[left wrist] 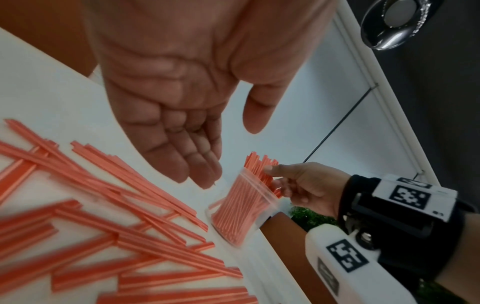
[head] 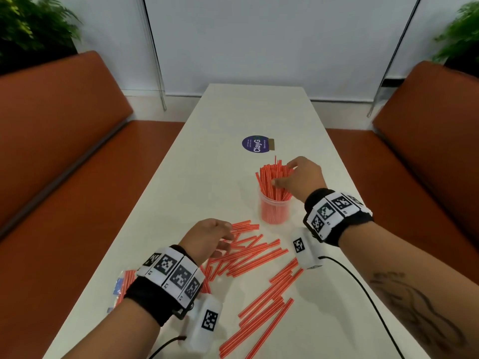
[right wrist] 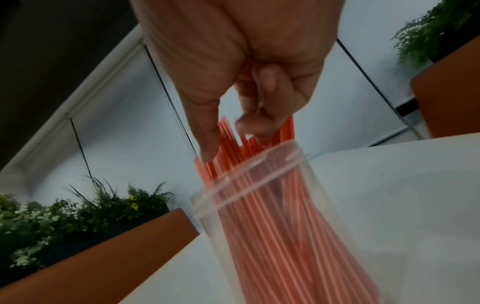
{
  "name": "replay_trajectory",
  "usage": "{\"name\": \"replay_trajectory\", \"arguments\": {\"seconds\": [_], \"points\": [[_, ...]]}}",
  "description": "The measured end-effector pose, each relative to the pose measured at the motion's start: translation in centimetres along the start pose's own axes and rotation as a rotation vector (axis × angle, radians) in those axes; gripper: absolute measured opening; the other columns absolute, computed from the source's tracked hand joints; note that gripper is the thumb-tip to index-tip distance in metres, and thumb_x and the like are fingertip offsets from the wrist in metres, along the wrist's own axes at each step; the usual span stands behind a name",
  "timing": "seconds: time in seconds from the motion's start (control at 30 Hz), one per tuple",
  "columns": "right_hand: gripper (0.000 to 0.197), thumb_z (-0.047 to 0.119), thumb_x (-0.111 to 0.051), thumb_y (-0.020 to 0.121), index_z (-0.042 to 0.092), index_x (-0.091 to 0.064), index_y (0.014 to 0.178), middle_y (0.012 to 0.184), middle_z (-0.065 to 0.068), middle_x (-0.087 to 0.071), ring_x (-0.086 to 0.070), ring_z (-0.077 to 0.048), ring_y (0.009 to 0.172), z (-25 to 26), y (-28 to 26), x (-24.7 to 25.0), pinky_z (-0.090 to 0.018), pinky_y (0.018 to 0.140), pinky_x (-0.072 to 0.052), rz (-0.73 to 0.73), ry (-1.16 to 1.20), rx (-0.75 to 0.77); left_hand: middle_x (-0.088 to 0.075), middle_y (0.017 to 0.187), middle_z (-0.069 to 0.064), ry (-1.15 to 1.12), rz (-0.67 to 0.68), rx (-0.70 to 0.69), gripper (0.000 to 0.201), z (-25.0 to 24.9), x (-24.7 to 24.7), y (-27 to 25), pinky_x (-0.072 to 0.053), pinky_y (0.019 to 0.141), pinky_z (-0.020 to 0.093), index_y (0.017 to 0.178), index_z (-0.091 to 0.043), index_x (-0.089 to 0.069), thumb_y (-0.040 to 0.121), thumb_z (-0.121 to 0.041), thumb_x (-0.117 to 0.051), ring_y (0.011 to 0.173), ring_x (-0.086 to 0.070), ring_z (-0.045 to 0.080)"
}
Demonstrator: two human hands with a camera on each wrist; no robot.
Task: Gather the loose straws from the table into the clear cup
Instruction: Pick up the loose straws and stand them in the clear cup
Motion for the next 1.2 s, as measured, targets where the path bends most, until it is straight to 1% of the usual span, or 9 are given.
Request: {"name": "replay_trajectory", "arguments": {"seconds": [0.1, 0.2, 0.3, 0.43, 0.53, 0.73, 0.9, 1.07, 1.2], "points": [[0.057, 0.024, -0.077, 0.073, 0.017, -0.048, 0.122, 0.11, -0.002, -0.051, -0.053, -0.016, 0.091, 0.0, -1.2, 1.7, -0.027, 0.076, -0.046, -0.146, 0.059, 0.075, -0.06, 0.083, 0.002, 0.111, -0.032, -0.036, 0.007, -0.7, 0.9, -0.5, -0.043, 0.056, 0.02, 0.092, -0.012, -0.056, 0.092, -0.015, -0.05, 0.064, -0.054, 0.012], [0.034, 0.021, -0.072, 0.078, 0.018, -0.054, 0.107, 0.088, 0.006, -0.051, -0.051, -0.013, 0.08, 0.1, -3.6, 3.0, -0.022, 0.063, -0.039, -0.133, -0.073, 0.236, -0.061, 0.081, 0.002, 0.251, -0.082, -0.071, 0.01, -1.0, 2.1, -1.0, -0.046, 0.06, 0.024, 0.082, -0.014, -0.057, 0.091, -0.017, -0.053, 0.066, -0.056, 0.014], [0.033, 0.024, -0.072, 0.077, 0.018, -0.059, 0.107, 0.08, 0.011, -0.049, -0.05, -0.012, 0.078, -0.5, -6.7, 1.8, -0.017, 0.064, -0.039, 0.357, -0.306, 0.34, -0.062, 0.077, 0.005, 0.491, -0.117, -0.046, 0.014, -0.5, 2.9, -1.5, -0.049, 0.059, 0.024, 0.081, -0.011, -0.057, 0.088, -0.024, -0.059, 0.064, -0.057, 0.014], [0.069, 0.031, -0.078, 0.07, 0.024, -0.044, 0.13, 0.12, 0.004, -0.05, -0.05, -0.016, 0.107, -3.1, -10.7, -1.1, -0.028, 0.091, -0.041, 0.862, -0.668, 0.351, -0.068, 0.088, 0.01, 0.857, -0.041, 0.091, 0.033, 1.4, 2.4, -2.4, -0.049, 0.066, 0.024, 0.089, -0.006, -0.063, 0.082, -0.038, -0.063, 0.077, -0.064, 0.021], [0.069, 0.019, -0.075, 0.074, 0.018, -0.039, 0.133, 0.137, 0.0, -0.043, -0.049, -0.022, 0.118, -4.5, -11.6, -2.4, -0.03, 0.091, -0.042, 0.854, -0.793, 0.335, -0.066, 0.097, 0.005, 1.168, 0.01, 0.179, 0.052, 3.1, 1.8, -2.8, -0.049, 0.079, 0.026, 0.109, -0.008, -0.06, 0.081, -0.052, -0.059, 0.091, -0.064, 0.02], [0.054, 0.014, -0.07, 0.079, 0.01, -0.044, 0.126, 0.13, -0.007, -0.049, -0.051, -0.023, 0.115, -4.9, -11.9, -3.5, -0.029, 0.09, -0.043, 0.799, -0.779, 0.374, -0.045, 0.058, -0.006, 1.207, 0.026, 0.211, 0.045, 4.8, 0.3, -2.0, -0.038, 0.055, 0.018, 0.066, -0.016, -0.051, 0.08, -0.058, -0.055, 0.053, -0.045, 0.009], [0.047, 0.008, -0.064, 0.084, 0.008, -0.047, 0.128, 0.132, -0.008, -0.049, -0.05, -0.024, 0.119, -4.4, -12.5, -4.6, -0.027, 0.092, -0.042, 0.805, -0.715, 0.426, -0.048, 0.065, -0.003, 1.243, 0.03, 0.127, 0.033, 4.4, -1.4, -1.0, -0.046, 0.067, 0.025, 0.071, -0.012, -0.05, 0.079, -0.039, -0.066, 0.071, -0.053, 0.017], [0.02, 0.005, -0.052, 0.088, 0.0, -0.063, 0.104, 0.11, -0.014, -0.066, -0.062, -0.028, 0.101, -4.1, -13.2, -5.7, -0.037, 0.085, -0.053, 0.759, -0.751, 0.557, -0.034, 0.055, 0.001, 1.257, 0.054, 0.057, 0.04, 4.6, -2.6, -0.1, -0.028, 0.045, 0.019, 0.05, -0.012, -0.033, 0.084, -0.012, -0.055, 0.048, -0.034, 0.011], [0.024, 0.023, -0.06, 0.087, 0.009, -0.065, 0.106, 0.11, -0.008, -0.063, -0.06, -0.025, 0.101, -3.9, -13.4, -5.3, -0.037, 0.085, -0.052, 0.739, -0.755, 0.604, -0.035, 0.056, 0.001, 1.219, 0.044, 0.013, 0.039, 5.0, -3.3, 0.1, -0.03, 0.048, 0.02, 0.05, -0.013, -0.032, 0.081, -0.01, -0.056, 0.05, -0.035, 0.012]]}}
Point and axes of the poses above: each hand's wrist, its own y-axis towards the middle knuckle, its own x-axis out of the back of the hand, z = x × y, the point moved 2 cm from there along y, towards the middle knuckle
